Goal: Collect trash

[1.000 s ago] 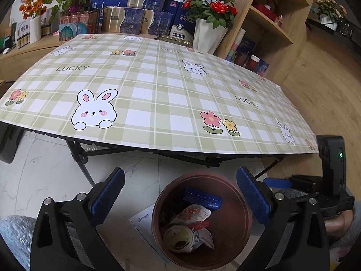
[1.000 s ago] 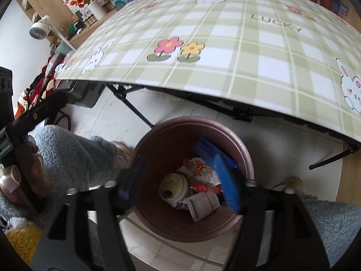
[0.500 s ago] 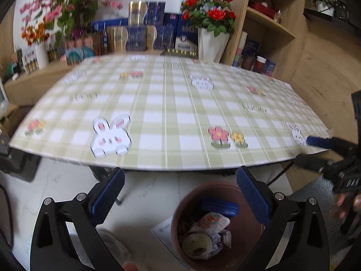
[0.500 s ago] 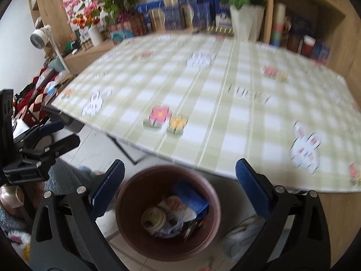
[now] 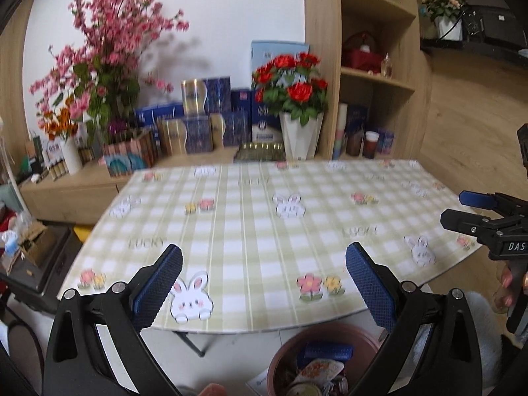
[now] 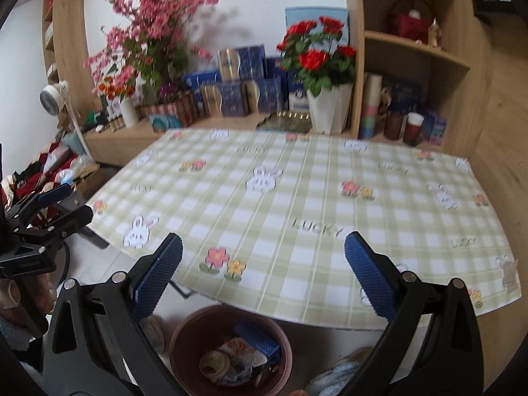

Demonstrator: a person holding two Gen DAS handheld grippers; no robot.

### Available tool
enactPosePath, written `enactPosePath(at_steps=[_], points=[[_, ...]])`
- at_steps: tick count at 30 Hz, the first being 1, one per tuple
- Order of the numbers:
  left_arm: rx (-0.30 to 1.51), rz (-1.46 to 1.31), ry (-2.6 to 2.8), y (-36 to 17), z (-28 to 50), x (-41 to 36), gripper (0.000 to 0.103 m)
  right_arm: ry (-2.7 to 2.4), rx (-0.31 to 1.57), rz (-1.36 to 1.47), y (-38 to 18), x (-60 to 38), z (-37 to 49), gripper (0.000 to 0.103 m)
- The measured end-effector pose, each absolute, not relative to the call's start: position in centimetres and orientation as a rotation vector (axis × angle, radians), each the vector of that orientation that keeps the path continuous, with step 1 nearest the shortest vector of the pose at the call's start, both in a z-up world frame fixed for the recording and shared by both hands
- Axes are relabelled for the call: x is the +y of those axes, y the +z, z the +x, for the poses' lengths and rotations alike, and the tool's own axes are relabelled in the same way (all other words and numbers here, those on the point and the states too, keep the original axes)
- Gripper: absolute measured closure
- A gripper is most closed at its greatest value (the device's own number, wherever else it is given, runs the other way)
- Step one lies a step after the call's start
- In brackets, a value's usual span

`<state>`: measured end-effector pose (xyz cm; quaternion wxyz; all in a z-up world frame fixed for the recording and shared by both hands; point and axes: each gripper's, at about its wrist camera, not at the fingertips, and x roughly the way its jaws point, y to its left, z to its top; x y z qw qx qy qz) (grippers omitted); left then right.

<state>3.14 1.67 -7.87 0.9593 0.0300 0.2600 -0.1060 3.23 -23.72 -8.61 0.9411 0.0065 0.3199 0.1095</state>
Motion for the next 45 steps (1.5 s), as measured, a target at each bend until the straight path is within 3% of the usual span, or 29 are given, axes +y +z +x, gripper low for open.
enactPosePath(at_steps=[12,45], points=[[0.46,0.088,-0.183,-3.4,2.8,0.5,0.006,0.206,0.569,0.009,-4.5,-24.3,2.4,0.006],[0.393,0.132,-0.165,0.7,1.0,-0.6,0.006,0.179,0.542,0.023,-2.1,-24.8,1.7,0.006]])
